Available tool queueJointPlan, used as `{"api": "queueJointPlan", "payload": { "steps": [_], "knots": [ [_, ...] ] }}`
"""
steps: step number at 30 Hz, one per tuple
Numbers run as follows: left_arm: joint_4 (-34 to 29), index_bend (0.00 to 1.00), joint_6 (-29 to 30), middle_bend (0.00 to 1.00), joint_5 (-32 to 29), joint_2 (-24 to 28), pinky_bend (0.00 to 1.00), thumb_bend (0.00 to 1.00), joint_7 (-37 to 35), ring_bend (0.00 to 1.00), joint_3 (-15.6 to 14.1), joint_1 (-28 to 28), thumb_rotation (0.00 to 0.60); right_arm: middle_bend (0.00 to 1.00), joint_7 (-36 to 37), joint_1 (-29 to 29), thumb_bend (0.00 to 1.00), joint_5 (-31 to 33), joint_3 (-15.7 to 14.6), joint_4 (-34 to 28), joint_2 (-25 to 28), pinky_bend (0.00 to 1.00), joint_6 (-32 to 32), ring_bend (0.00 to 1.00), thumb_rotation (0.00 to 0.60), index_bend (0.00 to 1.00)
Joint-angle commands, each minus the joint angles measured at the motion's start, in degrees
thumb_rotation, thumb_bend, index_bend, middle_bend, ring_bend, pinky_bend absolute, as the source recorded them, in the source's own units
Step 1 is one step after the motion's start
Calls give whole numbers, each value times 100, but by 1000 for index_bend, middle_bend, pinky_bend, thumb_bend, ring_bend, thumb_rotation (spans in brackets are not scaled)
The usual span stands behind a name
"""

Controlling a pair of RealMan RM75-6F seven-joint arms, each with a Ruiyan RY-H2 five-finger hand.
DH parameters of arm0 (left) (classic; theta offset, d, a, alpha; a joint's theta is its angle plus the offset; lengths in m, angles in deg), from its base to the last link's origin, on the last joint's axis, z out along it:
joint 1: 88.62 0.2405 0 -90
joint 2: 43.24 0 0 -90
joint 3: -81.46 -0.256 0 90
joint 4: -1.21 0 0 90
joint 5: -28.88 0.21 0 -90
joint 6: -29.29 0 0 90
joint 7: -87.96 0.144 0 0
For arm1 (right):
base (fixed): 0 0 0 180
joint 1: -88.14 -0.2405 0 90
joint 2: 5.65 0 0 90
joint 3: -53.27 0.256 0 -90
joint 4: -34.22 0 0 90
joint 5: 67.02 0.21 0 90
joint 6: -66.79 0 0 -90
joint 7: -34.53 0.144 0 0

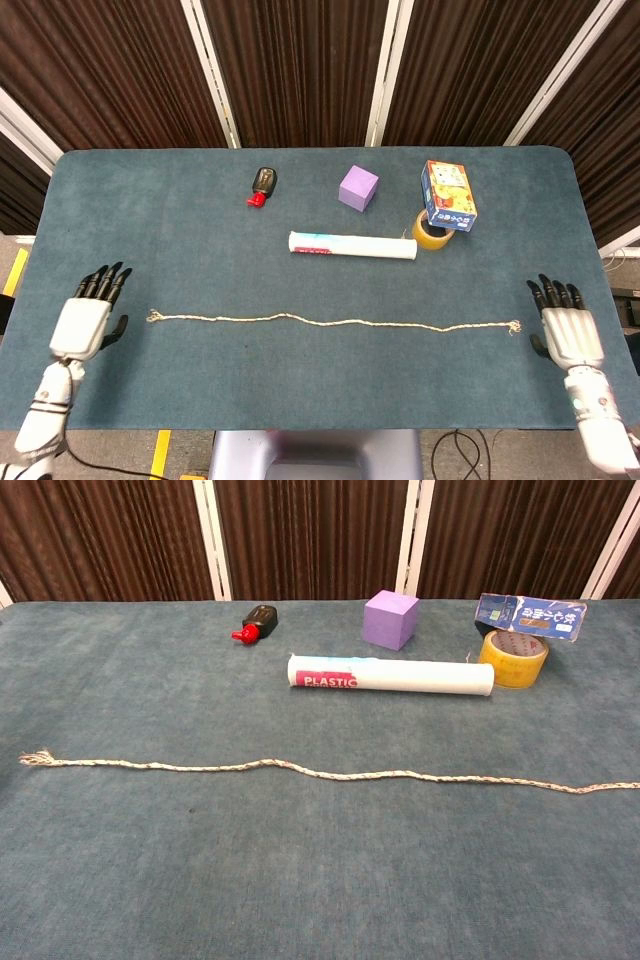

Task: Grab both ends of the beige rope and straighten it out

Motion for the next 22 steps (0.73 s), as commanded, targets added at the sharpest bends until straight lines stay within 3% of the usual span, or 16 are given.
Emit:
{"api": "queueJointPlan", "payload": {
  "steps": [1,6,9,22],
  "knots": [
    [-580,0,985,0,669,521,129,433,-520,0,-330,582,600,0,197,609,414,-823,-272,-669,481,0,-1002,0,600,0],
    [-278,0,1754,0,1047,458,119,429,-822,0,-760,1222,600,0,121,1104,403,-1389,-663,-714,532,0,-1598,0,600,0],
    [33,0,1674,0,956,416,93,430,-885,0,-835,1355,600,0,59,1441,398,-1475,-769,-426,341,0,-1982,0,600,0],
    [-109,0,1805,0,1023,513,84,426,-633,0,-714,1506,600,0,290,1637,391,-1639,-711,-707,620,0,-2084,0,600,0]
  ]
}}
